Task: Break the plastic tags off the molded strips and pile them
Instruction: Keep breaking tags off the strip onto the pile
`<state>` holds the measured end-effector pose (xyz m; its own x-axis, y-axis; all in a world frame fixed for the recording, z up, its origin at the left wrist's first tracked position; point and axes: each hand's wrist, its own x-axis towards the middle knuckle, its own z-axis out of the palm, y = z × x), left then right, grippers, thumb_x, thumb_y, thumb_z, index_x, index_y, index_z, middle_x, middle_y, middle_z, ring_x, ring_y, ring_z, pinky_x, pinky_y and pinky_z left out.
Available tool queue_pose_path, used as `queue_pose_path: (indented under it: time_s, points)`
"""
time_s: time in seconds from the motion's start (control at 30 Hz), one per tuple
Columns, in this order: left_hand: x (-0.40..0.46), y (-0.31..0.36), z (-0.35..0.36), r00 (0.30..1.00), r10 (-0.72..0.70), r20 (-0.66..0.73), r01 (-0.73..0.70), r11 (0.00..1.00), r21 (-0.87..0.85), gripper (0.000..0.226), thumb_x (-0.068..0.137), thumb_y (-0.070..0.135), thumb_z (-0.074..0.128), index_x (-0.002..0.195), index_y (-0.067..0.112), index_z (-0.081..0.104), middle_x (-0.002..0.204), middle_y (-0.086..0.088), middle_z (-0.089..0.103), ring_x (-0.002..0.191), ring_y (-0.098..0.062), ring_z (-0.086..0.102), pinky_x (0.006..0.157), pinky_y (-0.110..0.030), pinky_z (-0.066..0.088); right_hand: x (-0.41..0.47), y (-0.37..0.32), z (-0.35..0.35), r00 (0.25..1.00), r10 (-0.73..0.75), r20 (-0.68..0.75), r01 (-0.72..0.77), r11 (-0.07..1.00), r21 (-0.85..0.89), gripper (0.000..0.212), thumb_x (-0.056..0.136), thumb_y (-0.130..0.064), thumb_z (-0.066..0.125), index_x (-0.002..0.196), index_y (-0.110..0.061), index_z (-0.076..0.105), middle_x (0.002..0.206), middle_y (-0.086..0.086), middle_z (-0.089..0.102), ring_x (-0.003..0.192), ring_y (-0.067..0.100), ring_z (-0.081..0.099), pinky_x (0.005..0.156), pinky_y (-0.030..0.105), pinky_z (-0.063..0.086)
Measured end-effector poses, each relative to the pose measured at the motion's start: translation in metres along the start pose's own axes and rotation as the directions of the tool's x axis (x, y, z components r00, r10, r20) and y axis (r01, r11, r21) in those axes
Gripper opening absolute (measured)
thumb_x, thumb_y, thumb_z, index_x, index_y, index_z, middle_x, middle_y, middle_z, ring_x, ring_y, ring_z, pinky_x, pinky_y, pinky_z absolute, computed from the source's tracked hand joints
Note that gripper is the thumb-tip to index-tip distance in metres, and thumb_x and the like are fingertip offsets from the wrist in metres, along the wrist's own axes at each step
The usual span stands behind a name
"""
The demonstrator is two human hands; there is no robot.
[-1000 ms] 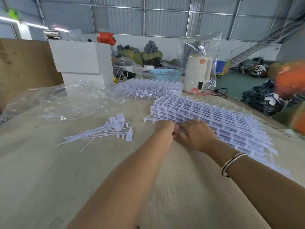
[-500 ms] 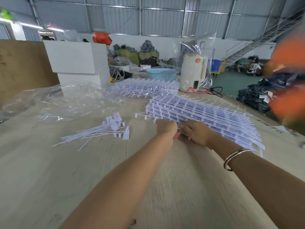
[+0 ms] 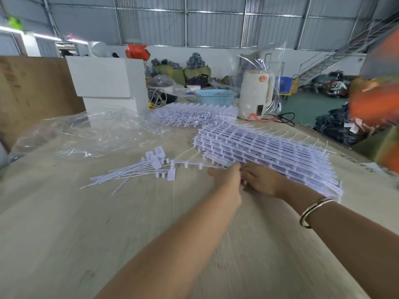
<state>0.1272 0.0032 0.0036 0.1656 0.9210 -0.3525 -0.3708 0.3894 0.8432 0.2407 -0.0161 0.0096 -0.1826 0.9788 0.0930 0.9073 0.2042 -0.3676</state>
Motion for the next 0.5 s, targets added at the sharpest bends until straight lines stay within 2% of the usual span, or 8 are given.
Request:
queue_pose_path:
  time_s: [0.1,0.2,0.23,0.3,0.33,0.4,0.5]
  points:
    - [-0.002,-0.003,-0.004,0.996,0.063,0.068,-0.070,0.993,0.094,0.041,0.094,0.000,0.039,0.134,0.008,0.034,0.116,-0.017,0.062,0.074,-0.017,0.062,0.053,-0.025,0.056,-0.008,0.009,-0.008,0.997,0.074,-0.008,-0.073,0.994,0.078,0.036,0.102,-0.028,0.032,0.131,-0.018,0.052,0.124,-0.001,0.057,0.114,0.017,0.051,0.090,0.021,0.032]
    - [-0.004,0.016,-0.021,0.985,0.169,0.038,-0.173,0.964,0.203,0.039,0.095,0.002,0.037,0.127,0.016,0.020,0.109,-0.014,0.060,0.082,-0.022,0.063,0.061,-0.029,0.057,-0.012,0.023,-0.015,0.990,0.129,0.063,-0.130,0.992,0.004,0.045,0.101,-0.040,0.025,0.142,-0.028,0.037,0.145,-0.001,0.042,0.132,0.017,0.038,0.099,0.019,0.023]
    - [-0.003,0.023,-0.029,0.980,0.200,0.019,-0.198,0.948,0.248,0.043,0.093,0.000,0.038,0.128,0.015,0.018,0.108,-0.015,0.060,0.076,-0.020,0.061,0.058,-0.028,0.054,-0.013,0.028,-0.016,0.986,0.144,0.088,-0.144,0.990,-0.013,0.048,0.099,-0.045,0.023,0.143,-0.030,0.035,0.149,-0.003,0.036,0.135,0.018,0.034,0.105,0.023,0.021]
    - [-0.003,0.036,-0.045,0.976,0.217,0.000,-0.202,0.912,0.358,0.053,0.089,-0.006,0.038,0.137,0.003,0.019,0.098,-0.014,0.064,0.060,-0.014,0.055,0.050,-0.025,0.049,-0.018,0.035,-0.017,0.975,0.196,0.104,-0.198,0.980,0.011,0.053,0.094,-0.054,0.021,0.142,-0.035,0.035,0.151,-0.006,0.032,0.138,0.017,0.030,0.110,0.029,0.015]
    - [-0.004,0.041,-0.052,0.979,0.204,0.008,-0.190,0.892,0.410,0.053,0.088,-0.007,0.038,0.139,-0.002,0.023,0.085,-0.011,0.065,0.054,-0.013,0.054,0.046,-0.024,0.048,-0.020,0.037,-0.016,0.973,0.213,0.086,-0.217,0.975,0.041,0.057,0.090,-0.059,0.020,0.140,-0.038,0.037,0.150,-0.008,0.033,0.137,0.016,0.030,0.109,0.028,0.015]
    - [-0.005,0.053,-0.060,0.979,0.201,0.015,-0.184,0.864,0.469,0.048,0.090,-0.005,0.034,0.137,-0.002,0.027,0.063,-0.007,0.060,0.048,-0.013,0.053,0.041,-0.025,0.044,-0.024,0.036,-0.014,0.978,0.203,0.044,-0.206,0.975,0.079,0.065,0.081,-0.066,0.019,0.138,-0.041,0.039,0.149,-0.012,0.035,0.136,0.015,0.031,0.104,0.025,0.015]
    - [-0.001,0.081,-0.071,0.953,0.302,-0.022,-0.244,0.810,0.533,0.045,0.092,0.001,0.034,0.137,-0.001,0.036,0.051,-0.006,0.054,0.043,-0.016,0.049,0.042,-0.026,0.037,-0.026,0.032,-0.009,0.985,0.158,0.068,-0.161,0.986,0.043,0.058,0.088,-0.061,0.020,0.140,-0.040,0.037,0.150,-0.013,0.031,0.138,0.013,0.027,0.101,0.021,0.012]
